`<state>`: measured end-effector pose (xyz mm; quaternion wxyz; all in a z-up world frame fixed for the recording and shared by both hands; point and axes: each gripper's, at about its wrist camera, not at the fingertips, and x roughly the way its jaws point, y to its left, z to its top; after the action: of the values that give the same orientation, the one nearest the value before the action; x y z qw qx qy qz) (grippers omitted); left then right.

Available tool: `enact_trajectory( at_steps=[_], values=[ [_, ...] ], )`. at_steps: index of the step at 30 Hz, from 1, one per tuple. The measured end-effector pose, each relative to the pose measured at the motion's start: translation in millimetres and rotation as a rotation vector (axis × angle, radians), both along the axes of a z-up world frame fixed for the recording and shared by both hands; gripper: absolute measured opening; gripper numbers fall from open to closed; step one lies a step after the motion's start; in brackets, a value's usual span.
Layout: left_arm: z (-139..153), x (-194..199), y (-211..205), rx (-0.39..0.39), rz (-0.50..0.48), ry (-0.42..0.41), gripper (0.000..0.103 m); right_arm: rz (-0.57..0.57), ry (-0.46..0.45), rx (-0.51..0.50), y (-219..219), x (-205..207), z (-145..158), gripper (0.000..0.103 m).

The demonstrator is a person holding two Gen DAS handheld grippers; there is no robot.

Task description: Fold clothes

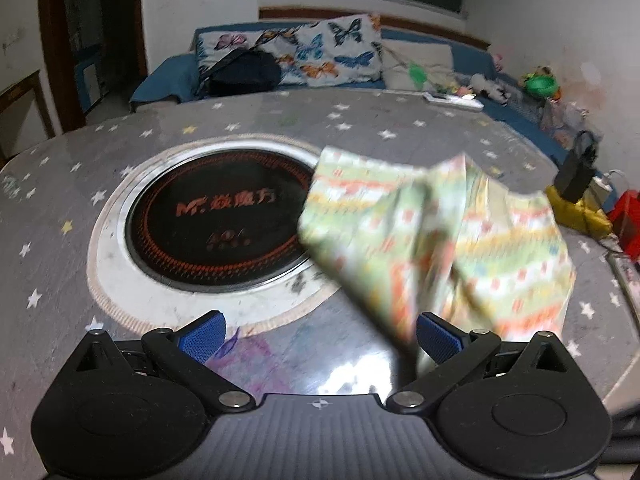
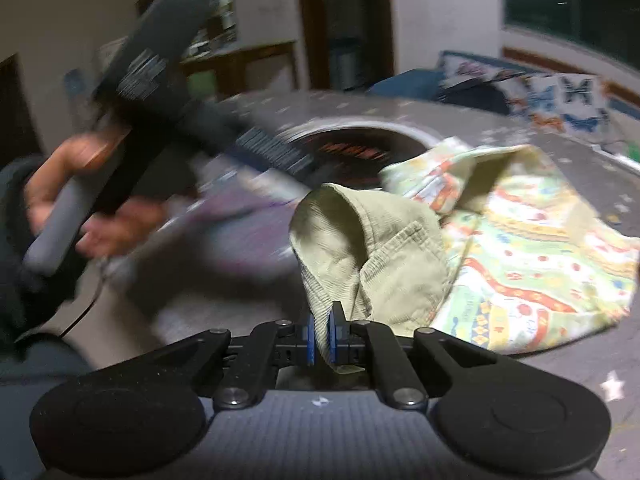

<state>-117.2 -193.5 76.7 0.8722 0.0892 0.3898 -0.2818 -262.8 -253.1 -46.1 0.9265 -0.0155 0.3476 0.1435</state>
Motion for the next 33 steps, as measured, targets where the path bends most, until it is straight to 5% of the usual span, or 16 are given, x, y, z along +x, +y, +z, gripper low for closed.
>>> enact_trajectory(
  at_steps=[6, 14, 16, 21, 24, 28, 33],
  values=[
    [6.3, -8.5, -21.8, 0.005, -0.083, -0.055, 0.103, 0.124, 0.061, -0.008, 25.7, -16.3, -4.4, 0.01],
    [18.2, -6.8, -62.9, 0.012, -0.2, -0.118, 0.103, 0.0, -0.017, 0.096, -3.9, -25.1, 21.5, 0.029],
    [17.9, -5.0, -75.6, 0.026, -0.226, -0.126, 0.103, -0.033, -0.031, 0.104, -11.6, -25.8, 24.8, 0.041],
    [9.1, 2.0, -103.6, 0.108, -0.279, -0.148, 0.099, -0.076, -0.054, 0.103, -20.2, -30.9, 28.9, 0.045],
    [-0.6, 13.5, -107.5, 0.161, -0.283, -0.093, 0.08, -0.096, -0.062, 0.113, -26.8, -35.5, 31.2, 0.049],
    [-14.1, 28.9, -97.5, 0.167, -0.258, -0.007, 0.034, -0.122, -0.073, 0.128, -35.7, -41.7, 34.3, 0.052],
    [-16.1, 30.6, -69.0, 0.108, -0.213, 0.014, 0.016, -0.184, -0.091, 0.12, -48.0, -36.6, 34.2, 0.052]
  ],
)
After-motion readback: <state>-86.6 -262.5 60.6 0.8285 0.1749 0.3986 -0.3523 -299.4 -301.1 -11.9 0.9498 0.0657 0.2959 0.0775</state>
